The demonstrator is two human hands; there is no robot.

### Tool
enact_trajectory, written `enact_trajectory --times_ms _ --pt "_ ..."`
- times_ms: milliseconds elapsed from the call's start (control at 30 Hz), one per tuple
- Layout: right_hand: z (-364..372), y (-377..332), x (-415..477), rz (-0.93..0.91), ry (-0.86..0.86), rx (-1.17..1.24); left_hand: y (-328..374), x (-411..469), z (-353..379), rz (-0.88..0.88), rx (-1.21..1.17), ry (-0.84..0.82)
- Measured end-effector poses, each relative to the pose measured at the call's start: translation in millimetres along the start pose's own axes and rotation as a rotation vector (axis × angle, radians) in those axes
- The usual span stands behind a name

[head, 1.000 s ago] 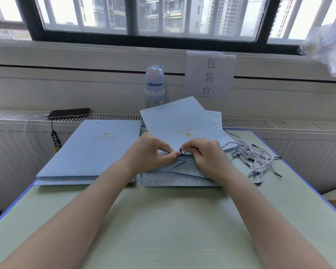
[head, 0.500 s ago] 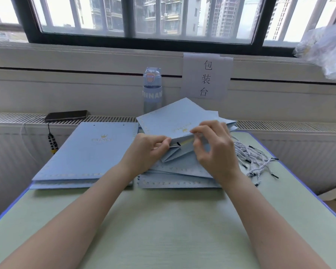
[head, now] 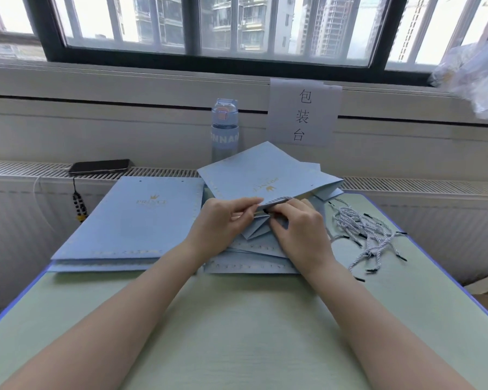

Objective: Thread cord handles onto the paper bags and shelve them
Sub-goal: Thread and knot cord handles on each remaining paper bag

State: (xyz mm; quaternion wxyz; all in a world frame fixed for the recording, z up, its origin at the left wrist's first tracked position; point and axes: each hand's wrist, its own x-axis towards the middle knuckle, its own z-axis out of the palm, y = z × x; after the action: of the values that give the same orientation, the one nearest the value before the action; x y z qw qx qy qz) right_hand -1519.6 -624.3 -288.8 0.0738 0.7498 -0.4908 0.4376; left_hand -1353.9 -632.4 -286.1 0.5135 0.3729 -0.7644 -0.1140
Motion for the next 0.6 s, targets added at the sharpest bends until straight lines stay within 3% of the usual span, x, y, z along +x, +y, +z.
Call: enact_trajectory --times_ms 167,600 --pt "1.4 -1.7 -0.9 0.019 0.009 -0.022 -4.3 0.2 -2.2 0.011 0.014 -0.042" --pt "-21.3 4.1 8.7 0.025 -0.171 -0.056 -2.9 0.6 -0.2 0.117 0.064 -0.035"
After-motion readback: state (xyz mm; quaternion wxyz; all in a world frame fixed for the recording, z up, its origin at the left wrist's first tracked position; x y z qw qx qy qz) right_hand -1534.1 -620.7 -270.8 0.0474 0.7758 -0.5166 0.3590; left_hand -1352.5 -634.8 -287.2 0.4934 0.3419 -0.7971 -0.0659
